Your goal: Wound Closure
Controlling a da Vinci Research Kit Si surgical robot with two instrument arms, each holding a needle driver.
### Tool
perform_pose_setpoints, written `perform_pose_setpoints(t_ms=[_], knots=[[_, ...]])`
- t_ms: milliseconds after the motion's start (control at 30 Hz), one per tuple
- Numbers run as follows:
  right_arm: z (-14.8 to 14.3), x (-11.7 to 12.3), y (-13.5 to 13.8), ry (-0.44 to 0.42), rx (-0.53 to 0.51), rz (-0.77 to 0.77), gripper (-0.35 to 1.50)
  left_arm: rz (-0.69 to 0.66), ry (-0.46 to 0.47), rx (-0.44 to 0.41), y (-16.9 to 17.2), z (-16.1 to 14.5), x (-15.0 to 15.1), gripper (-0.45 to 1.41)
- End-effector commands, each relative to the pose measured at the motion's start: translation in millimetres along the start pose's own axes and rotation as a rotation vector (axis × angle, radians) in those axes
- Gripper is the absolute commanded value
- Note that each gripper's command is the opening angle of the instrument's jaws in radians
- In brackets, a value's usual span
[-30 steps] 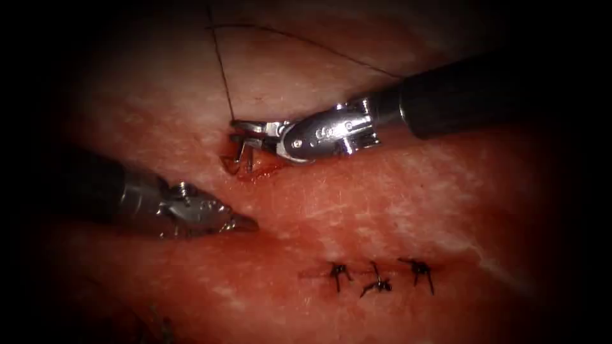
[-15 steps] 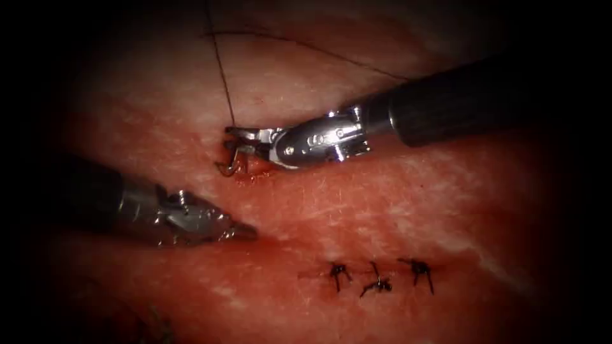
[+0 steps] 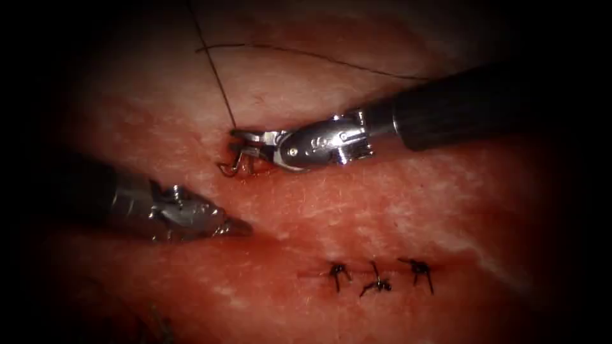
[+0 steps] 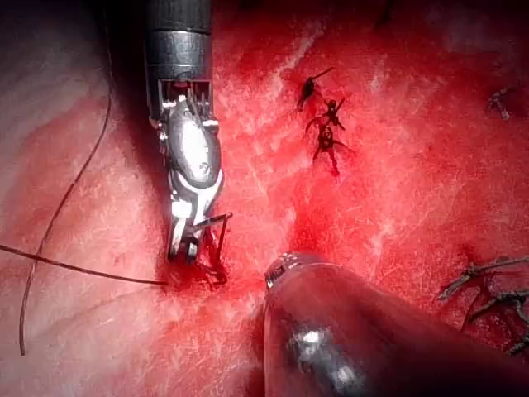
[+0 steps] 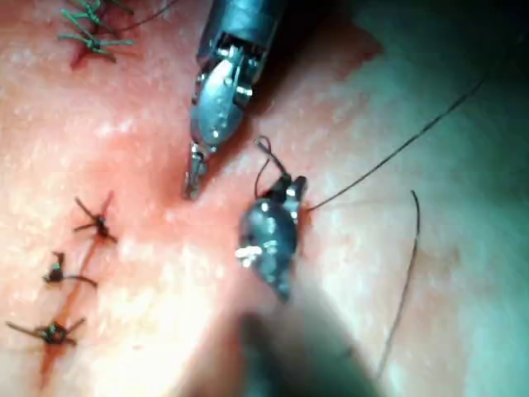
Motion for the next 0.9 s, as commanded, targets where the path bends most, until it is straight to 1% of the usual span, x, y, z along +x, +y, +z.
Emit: perform_pose_setpoints(t_ms=[33, 233, 367, 567, 700, 900], knots=[[0.8, -0.3, -0.9, 0.001, 0.001, 0.044, -0.35, -0.001, -0.002, -0.001, 0.5, 0.9, -0.5, -0.45], [0.9, -0.5, -1.1, -0.038, 0.020, 0.132, -0.35, 0.000, -0.002, -0.001, 0.4, 0.9, -0.4, -0.45], [1.1, -0.6, -1.3, -0.043, 0.019, 0.165, -0.35, 0.000, -0.002, -0.001, 0.4, 0.9, -0.5, -0.45], [1.3, -0.6, -1.2, -0.054, 0.021, 0.271, -0.35, 0.002, -0.002, 0.001, 0.3, 1.1, -0.7, -0.45], [1.3, -0.5, -0.7, -0.061, 0.016, 0.346, -0.35, 0.003, -0.001, 0.003, 0.3, 1.4, -0.8, -0.45], [1.1, -0.1, 0.1, -0.061, 0.011, 0.420, -0.35, 0.005, 0.000, 0.006, 0.1, 1.7, -1.0, -0.45]])
